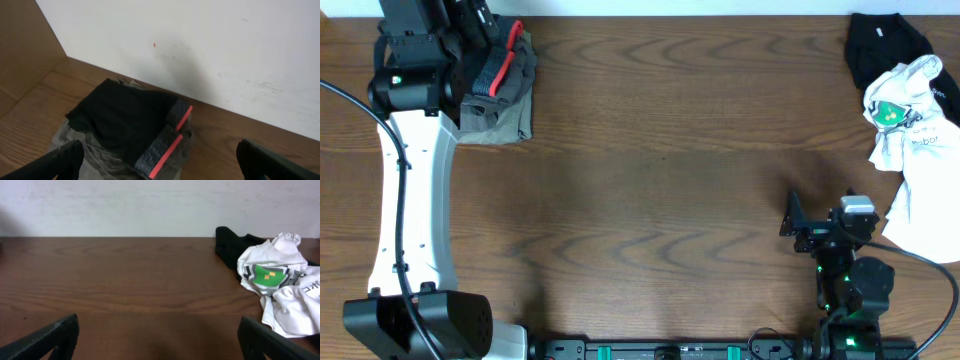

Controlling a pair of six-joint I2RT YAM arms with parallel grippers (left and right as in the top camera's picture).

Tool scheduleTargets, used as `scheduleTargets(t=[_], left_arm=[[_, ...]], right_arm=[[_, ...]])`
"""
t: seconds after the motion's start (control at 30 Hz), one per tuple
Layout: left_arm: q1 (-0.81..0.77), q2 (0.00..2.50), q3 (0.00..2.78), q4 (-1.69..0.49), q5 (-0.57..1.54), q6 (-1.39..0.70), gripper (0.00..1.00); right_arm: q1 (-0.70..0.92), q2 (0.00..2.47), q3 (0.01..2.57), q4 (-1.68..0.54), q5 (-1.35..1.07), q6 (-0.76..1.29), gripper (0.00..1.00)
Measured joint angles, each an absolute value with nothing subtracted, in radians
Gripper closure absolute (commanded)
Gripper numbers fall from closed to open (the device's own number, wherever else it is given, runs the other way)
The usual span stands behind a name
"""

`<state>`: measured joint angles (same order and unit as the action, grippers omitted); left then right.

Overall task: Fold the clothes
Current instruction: 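Release the pants on the stack and move the right arm to rest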

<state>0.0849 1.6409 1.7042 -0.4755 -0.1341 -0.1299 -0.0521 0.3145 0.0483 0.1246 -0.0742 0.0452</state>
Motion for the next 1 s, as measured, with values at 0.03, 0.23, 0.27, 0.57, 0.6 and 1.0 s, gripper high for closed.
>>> scheduleTargets(t=[0.03, 0.23, 0.27, 0.57, 0.6, 1.0], left_arm=[[0.085, 1.641, 1.704, -0.476, -0.134, -0.13, 0.02], [0.085, 1.641, 1.704, -0.476, -0.134, -0.13, 0.02], [0.085, 1.641, 1.704, -0.476, -0.134, -0.13, 0.02], [0.085, 1.641, 1.704, -0.476, -0.134, -0.13, 0.02], [0.085, 1.641, 1.704, -0.476, -0.134, -0.13, 0.02], [0.085, 1.641, 1.704, -0.476, -0.134, -0.13, 0.02]], right_arm=[[-0.052, 0.297, 0.036, 0.126, -0.074, 0.045, 0.01], [-0.052, 0.216, 0.01, 0.036, -0.074, 0.045, 0.01], [-0.052, 0.202, 0.009, 0.015, -0.074, 0.045, 0.01], [-0.052, 0.059, 0.008, -0.064, -0.074, 0.045, 0.01], [-0.052, 0.046, 0.008, -0.064, -0.074, 0.045, 0.01], [-0.052, 0.014, 0.008, -0.064, -0.074, 0.045, 0.01]])
